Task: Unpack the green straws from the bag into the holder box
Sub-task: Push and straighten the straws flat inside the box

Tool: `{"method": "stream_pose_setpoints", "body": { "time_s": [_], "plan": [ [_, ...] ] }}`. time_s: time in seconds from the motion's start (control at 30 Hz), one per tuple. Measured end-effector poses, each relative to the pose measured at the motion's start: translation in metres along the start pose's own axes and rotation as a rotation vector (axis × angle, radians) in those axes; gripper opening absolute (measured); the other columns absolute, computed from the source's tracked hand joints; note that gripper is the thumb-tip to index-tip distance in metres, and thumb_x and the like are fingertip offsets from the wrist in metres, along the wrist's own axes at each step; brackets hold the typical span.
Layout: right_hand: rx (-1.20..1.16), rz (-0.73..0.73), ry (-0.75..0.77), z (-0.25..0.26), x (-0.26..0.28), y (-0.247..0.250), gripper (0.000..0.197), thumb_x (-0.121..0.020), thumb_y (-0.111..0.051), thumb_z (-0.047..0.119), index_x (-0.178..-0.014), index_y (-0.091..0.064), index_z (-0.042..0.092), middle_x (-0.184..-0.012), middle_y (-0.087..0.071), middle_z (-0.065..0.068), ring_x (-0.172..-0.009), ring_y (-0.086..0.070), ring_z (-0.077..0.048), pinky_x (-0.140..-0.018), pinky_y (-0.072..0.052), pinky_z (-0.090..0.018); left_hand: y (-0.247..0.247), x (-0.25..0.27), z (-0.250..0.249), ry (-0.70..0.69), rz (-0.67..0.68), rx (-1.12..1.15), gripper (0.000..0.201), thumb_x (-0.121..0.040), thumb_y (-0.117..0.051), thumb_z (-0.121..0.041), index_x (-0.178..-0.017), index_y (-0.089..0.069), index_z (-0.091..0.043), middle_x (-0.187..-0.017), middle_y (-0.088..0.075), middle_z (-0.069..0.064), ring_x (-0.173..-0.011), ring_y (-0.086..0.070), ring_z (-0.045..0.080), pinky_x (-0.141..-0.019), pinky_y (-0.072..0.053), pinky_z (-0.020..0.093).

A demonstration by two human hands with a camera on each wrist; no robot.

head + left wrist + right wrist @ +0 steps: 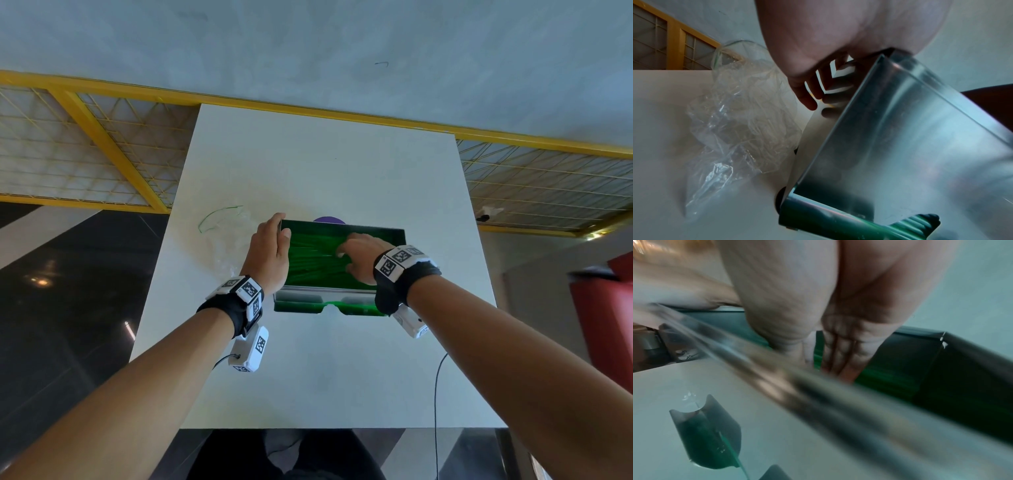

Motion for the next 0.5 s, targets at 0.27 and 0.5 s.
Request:
{"method": "stream_pose_setpoints", "body": {
  "time_s": [0.27,0.5],
  "plan": [
    [-0.057,0.126,-0.07,-0.004,0.011,-0.002,0.023,-0.096,-0.053,0.023,-0.103,-0.075,0.02,-0.102,-0.07,-0.008,-0.083,-0.069,-0.03,-0.073,-0.057,-0.037,0.0,0.0,-0.001,-0.007,0.003,-0.003,0.043,-0.106,-0.03,-0.03,-0.145,-0.04,-0.016,-0.134,-0.051,0.013,-0.121,-0.049,0.028,-0.099,-0.037,0.032],
    [-0.137,0.16,-0.035,-0.003,0.015,-0.005,0.032,-0.091,-0.051,0.01,-0.106,-0.077,0.022,-0.11,-0.075,-0.008,-0.104,-0.068,-0.034,-0.091,-0.058,-0.046,0.001,0.001,-0.003,-0.004,0.015,-0.011,0.043,-0.106,-0.029,-0.032,-0.146,-0.038,-0.017,-0.137,-0.05,0.013,-0.123,-0.049,0.028,-0.102,-0.04,0.038]
  ]
}}
Point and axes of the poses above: each hand's wrist, its own x-axis away from the middle knuckle, its own y-axis out of the back of the hand, z = x × y, the point moved 6 cm from there along -x, towards the middle knuckle
